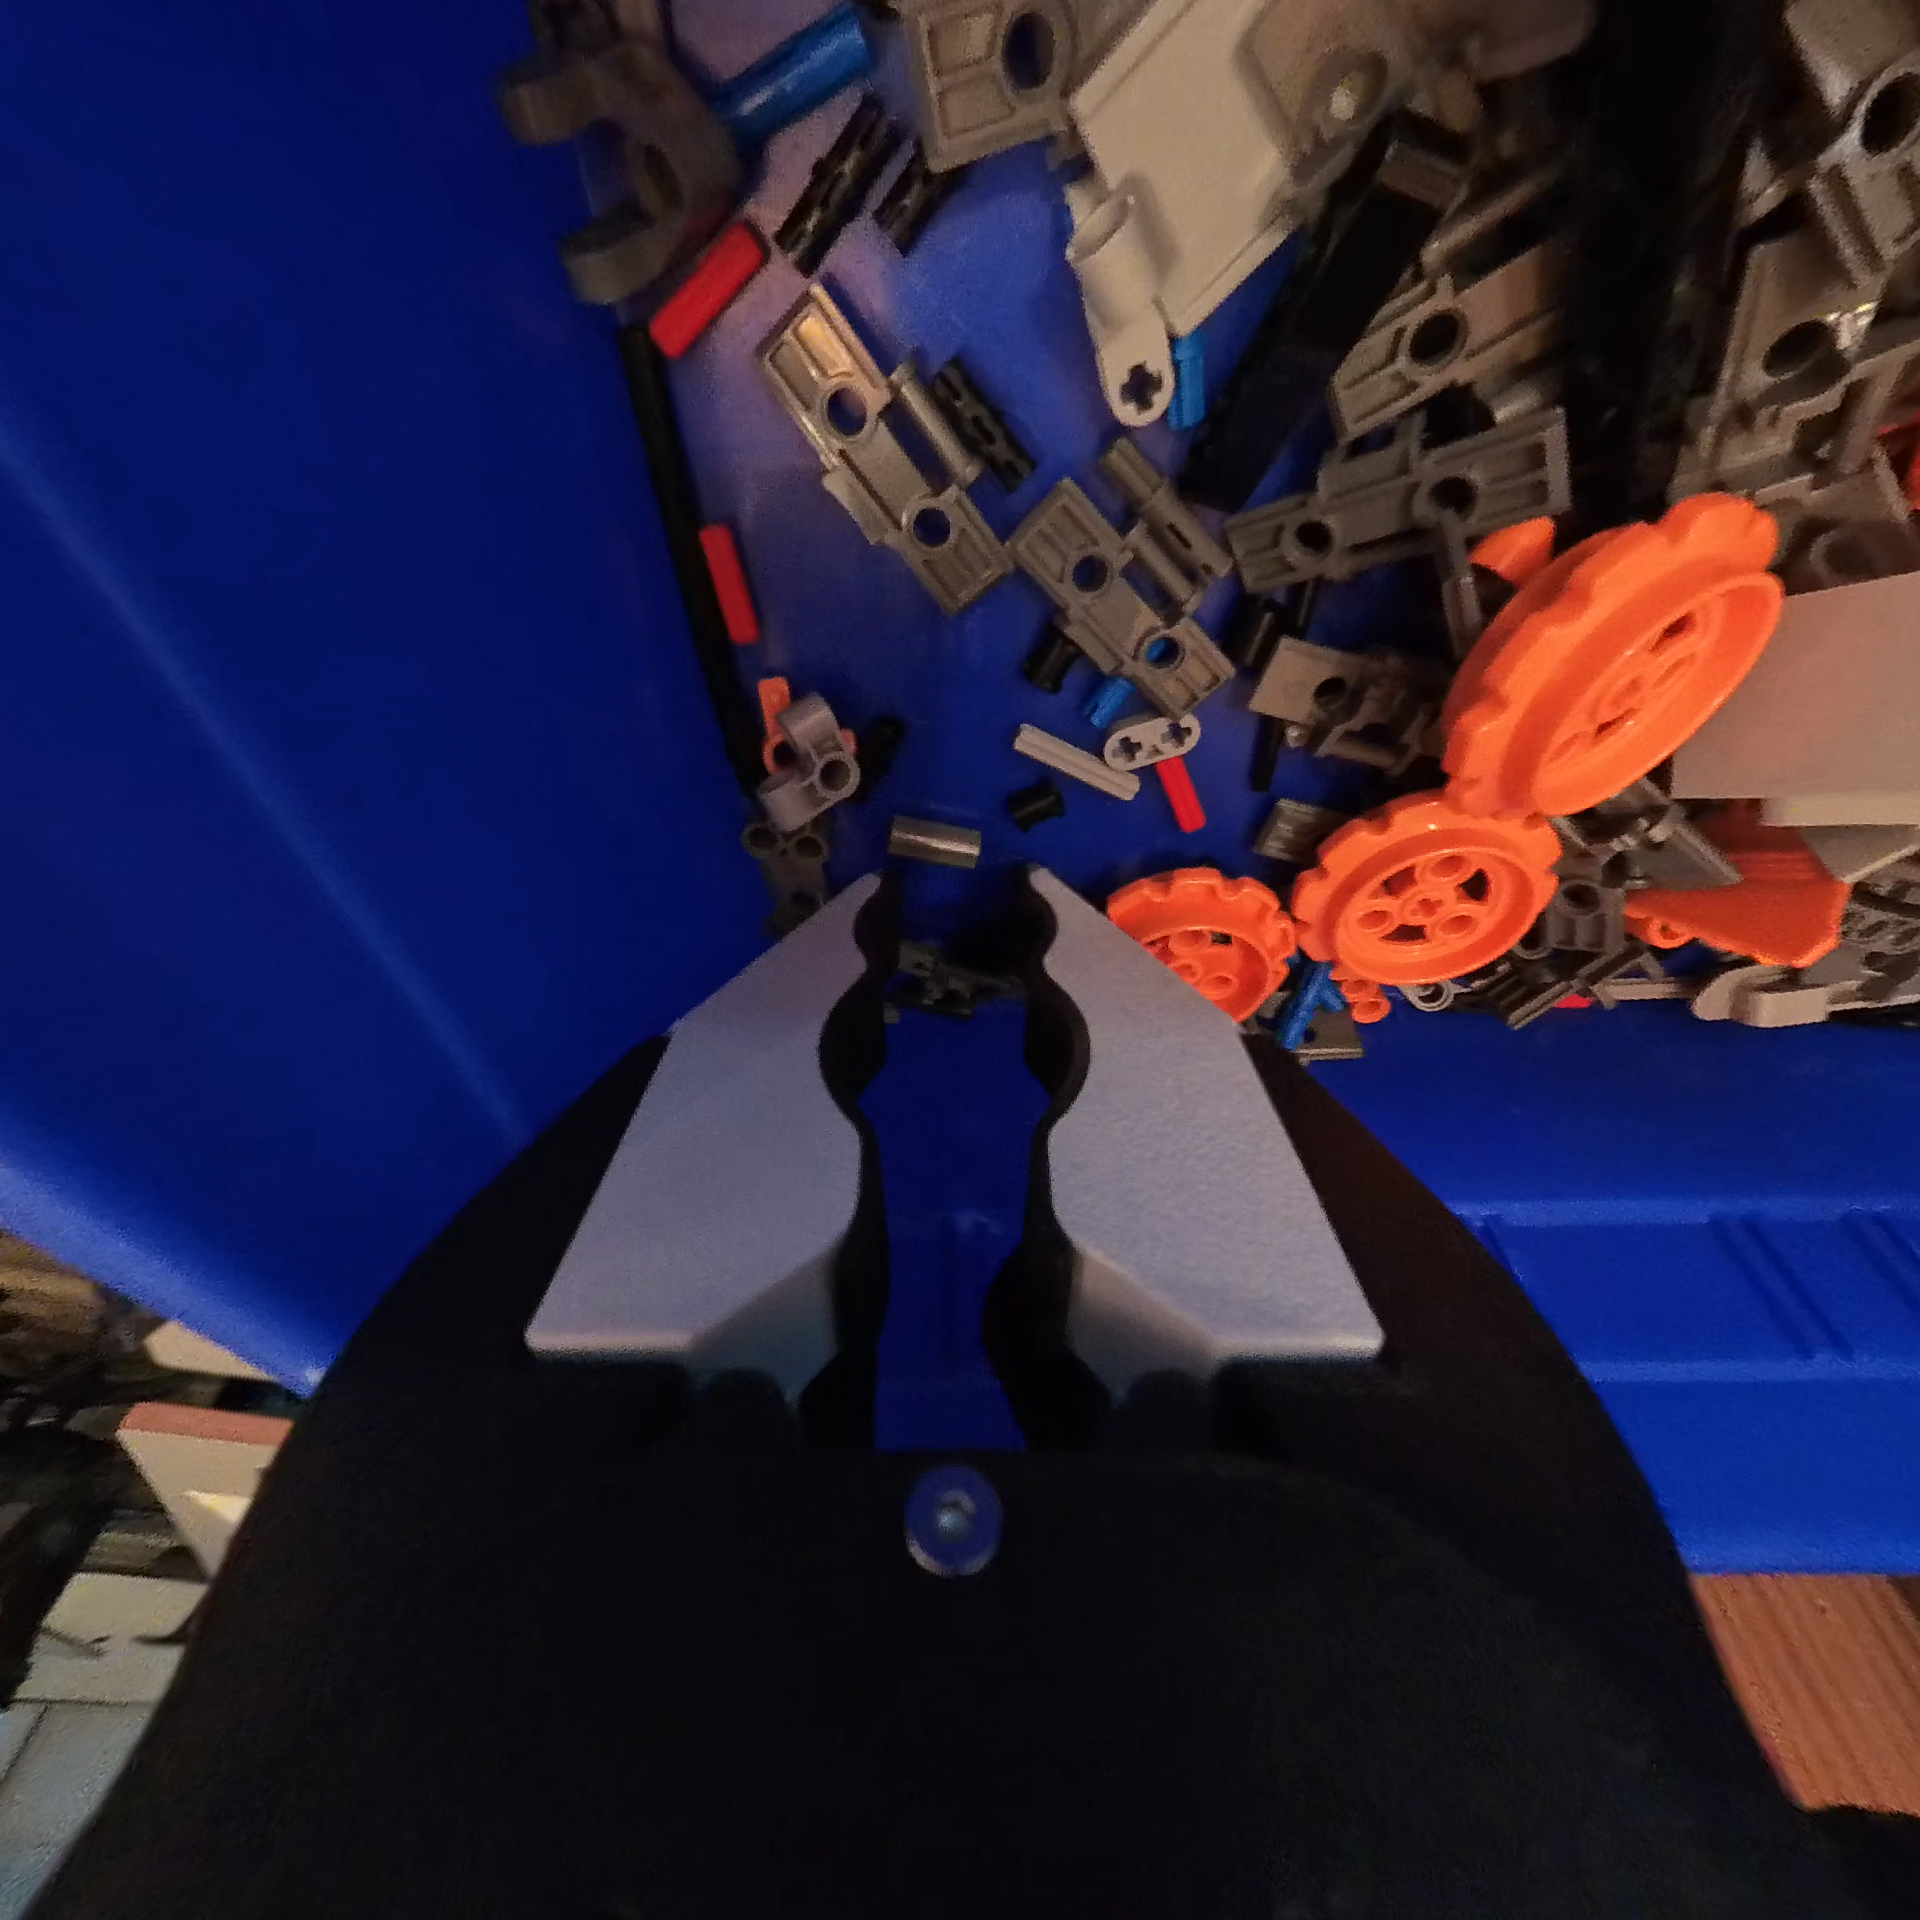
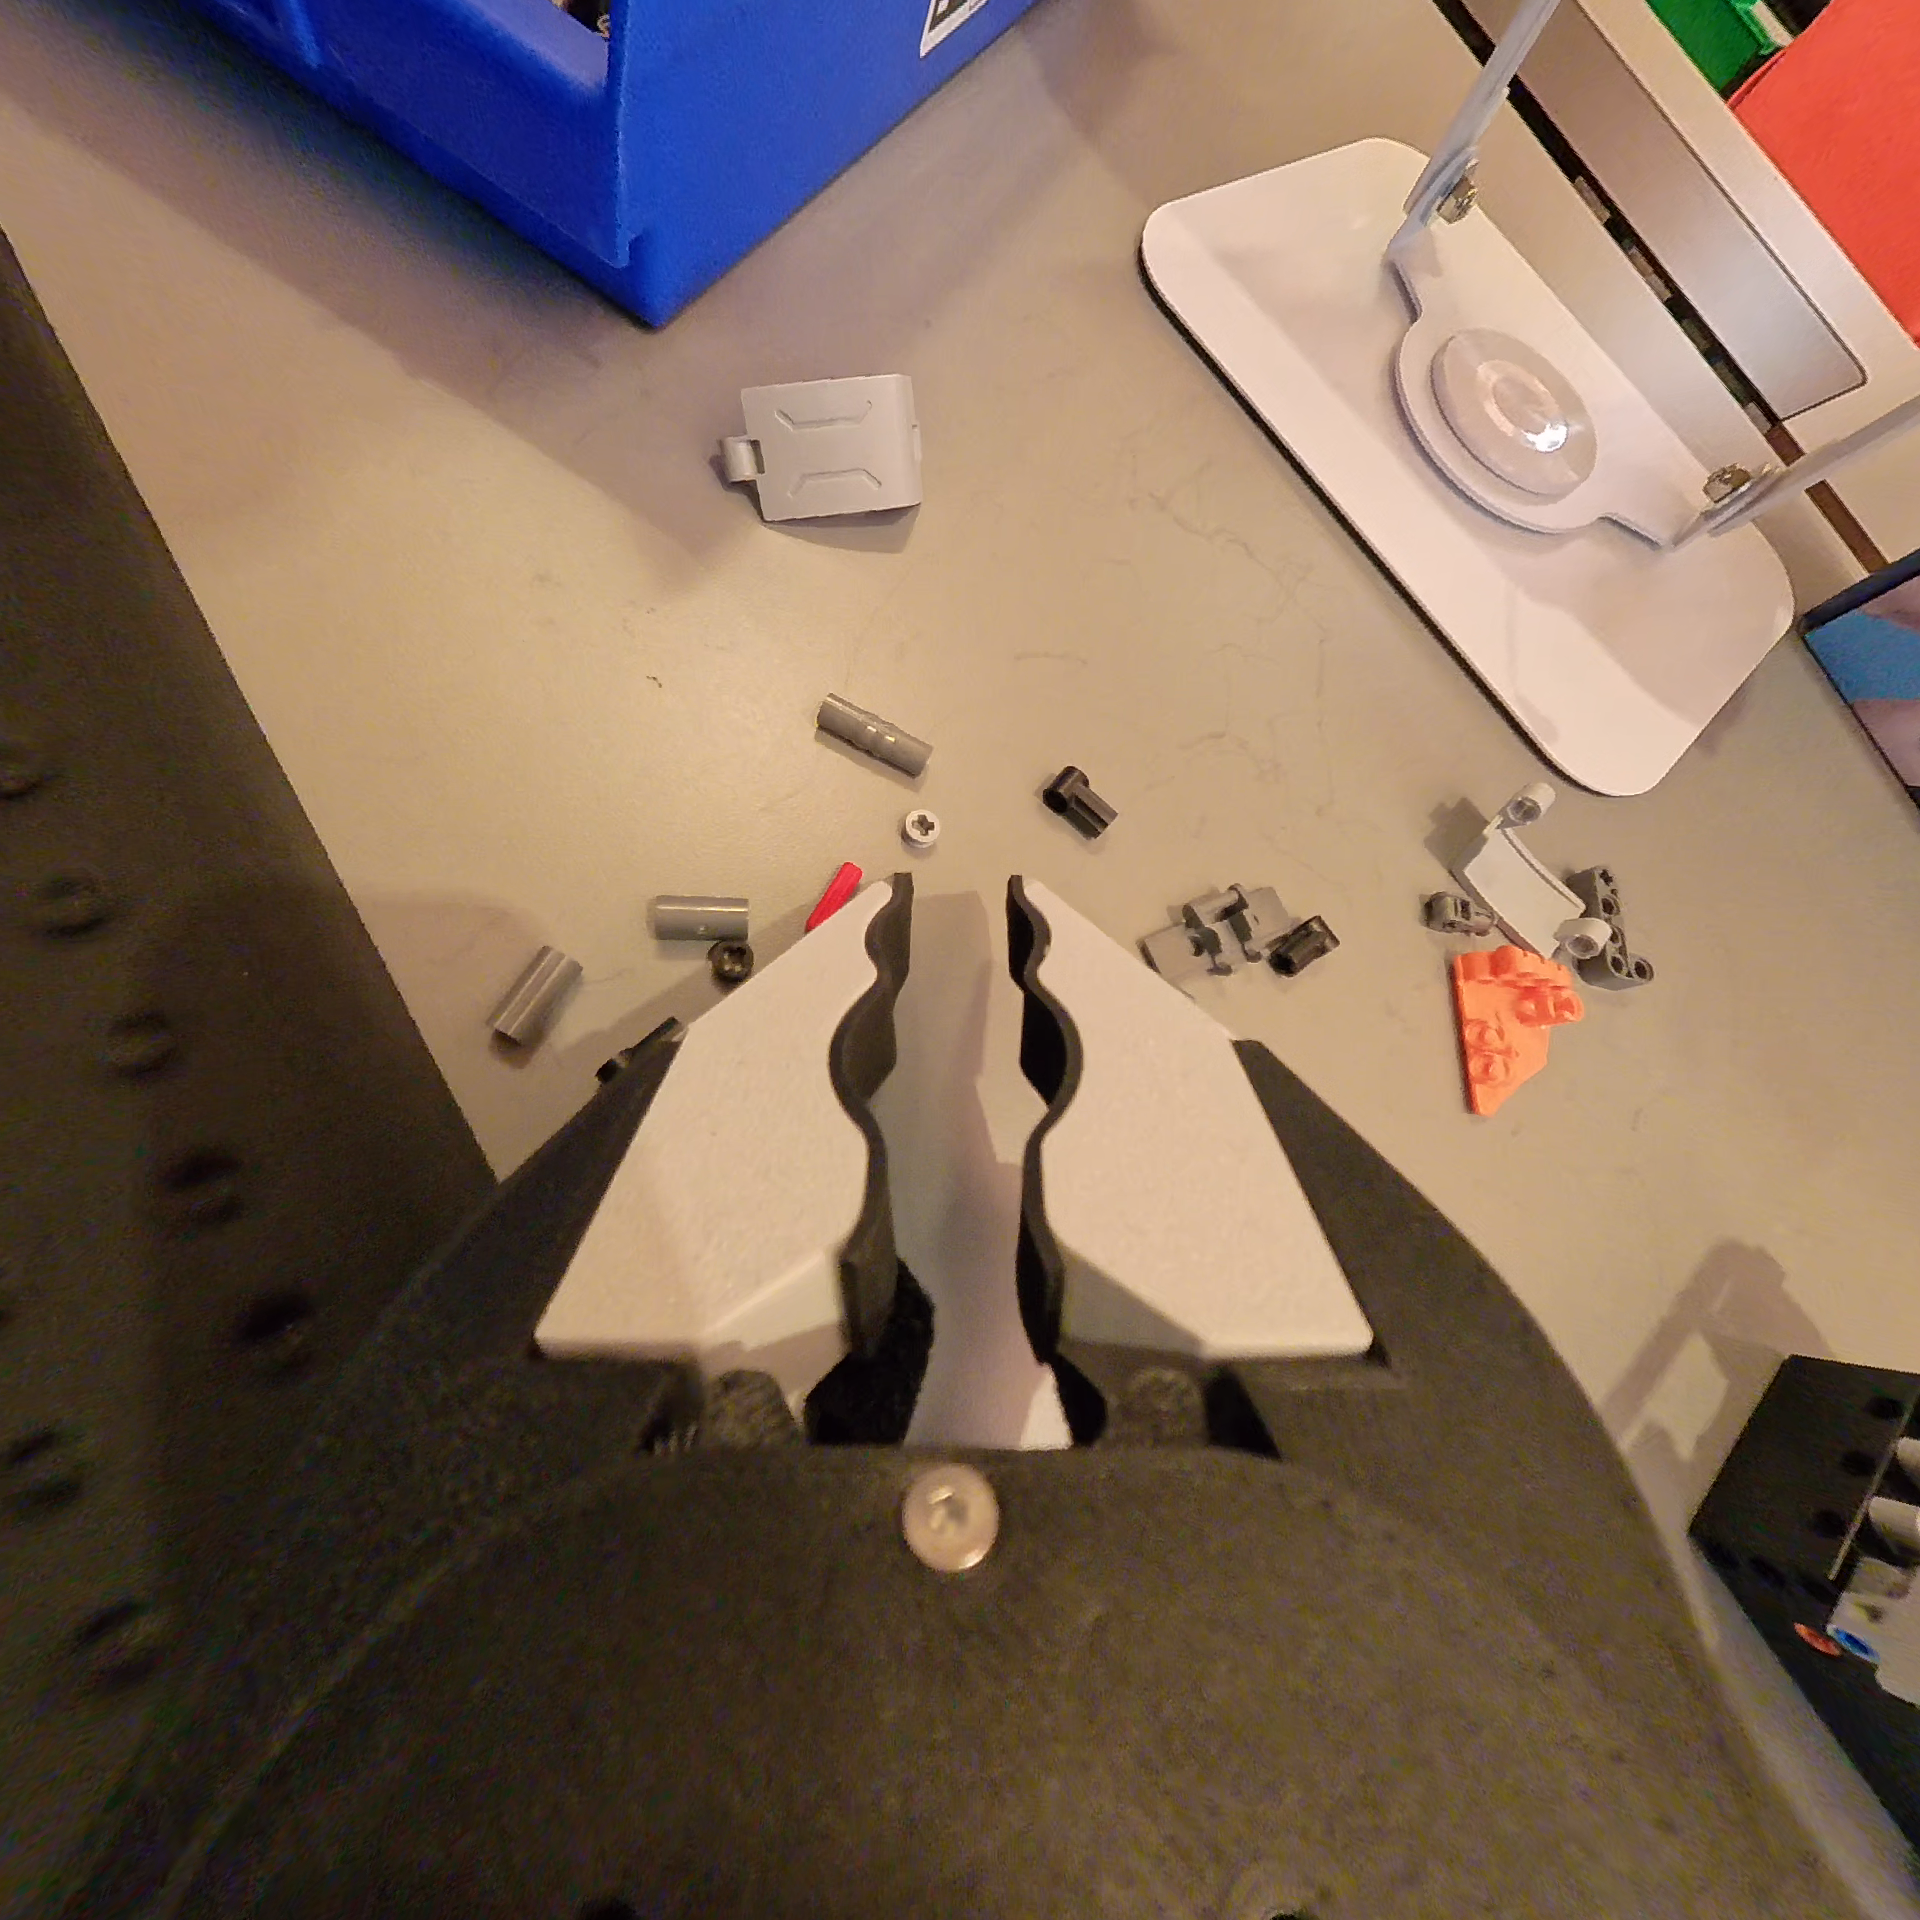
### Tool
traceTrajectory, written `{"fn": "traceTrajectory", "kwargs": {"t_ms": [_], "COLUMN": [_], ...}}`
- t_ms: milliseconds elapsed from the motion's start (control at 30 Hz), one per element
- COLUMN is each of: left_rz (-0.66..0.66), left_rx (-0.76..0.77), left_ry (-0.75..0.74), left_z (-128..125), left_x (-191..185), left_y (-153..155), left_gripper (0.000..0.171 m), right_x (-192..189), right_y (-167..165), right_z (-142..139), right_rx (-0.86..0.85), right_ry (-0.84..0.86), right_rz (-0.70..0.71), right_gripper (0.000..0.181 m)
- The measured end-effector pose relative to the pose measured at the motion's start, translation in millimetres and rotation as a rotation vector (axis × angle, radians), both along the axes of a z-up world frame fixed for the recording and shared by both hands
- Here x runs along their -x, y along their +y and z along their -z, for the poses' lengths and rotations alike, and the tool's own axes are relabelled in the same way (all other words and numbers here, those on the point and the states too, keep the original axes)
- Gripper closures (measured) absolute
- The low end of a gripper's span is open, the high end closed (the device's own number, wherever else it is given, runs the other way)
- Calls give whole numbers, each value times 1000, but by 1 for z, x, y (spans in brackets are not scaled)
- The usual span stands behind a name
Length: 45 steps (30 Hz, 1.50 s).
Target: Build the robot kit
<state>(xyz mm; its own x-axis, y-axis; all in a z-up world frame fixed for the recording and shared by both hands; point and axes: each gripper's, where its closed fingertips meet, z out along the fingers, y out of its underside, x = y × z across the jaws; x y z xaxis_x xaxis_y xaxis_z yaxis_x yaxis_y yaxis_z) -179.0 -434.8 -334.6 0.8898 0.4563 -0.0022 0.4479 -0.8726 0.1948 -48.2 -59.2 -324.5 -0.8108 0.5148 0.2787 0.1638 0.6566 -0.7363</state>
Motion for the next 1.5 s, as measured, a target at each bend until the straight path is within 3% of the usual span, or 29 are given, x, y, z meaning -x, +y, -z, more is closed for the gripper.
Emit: {"fn": "traceTrajectory", "kwargs": {"t_ms": [233,467,633,733,867,1000,1167,1333,1500], "left_rz": [-85,-66,-75,-15,180,355,391,334,349], "left_rx": [3,-9,-93,-249,-437,-557,-471,-365,-321], "left_ry": [-59,-50,10,63,95,26,-13,12,145], "left_z": [2,1,-32,-74,-125,-138,-85,-23,1], "left_x": [-2,-1,-9,-22,-61,-119,-158,-171,-172], "left_y": [8,10,24,71,168,262,324,335,338], "left_gripper": [160,165,165,165,166,166,165,165,165], "right_x": [0,0,1,1,2,1,2,1,1], "right_y": [0,0,0,0,2,6,16,26,26], "right_z": [-1,-3,-7,-10,-18,-26,-28,-31,-30], "right_rx": [5,16,38,52,93,125,108,132,136], "right_ry": [3,8,13,18,26,31,46,44,37], "right_rz": [-1,0,4,6,17,27,52,67,67], "right_gripper": [166,165,160,160,161,161,162,163,163]}}
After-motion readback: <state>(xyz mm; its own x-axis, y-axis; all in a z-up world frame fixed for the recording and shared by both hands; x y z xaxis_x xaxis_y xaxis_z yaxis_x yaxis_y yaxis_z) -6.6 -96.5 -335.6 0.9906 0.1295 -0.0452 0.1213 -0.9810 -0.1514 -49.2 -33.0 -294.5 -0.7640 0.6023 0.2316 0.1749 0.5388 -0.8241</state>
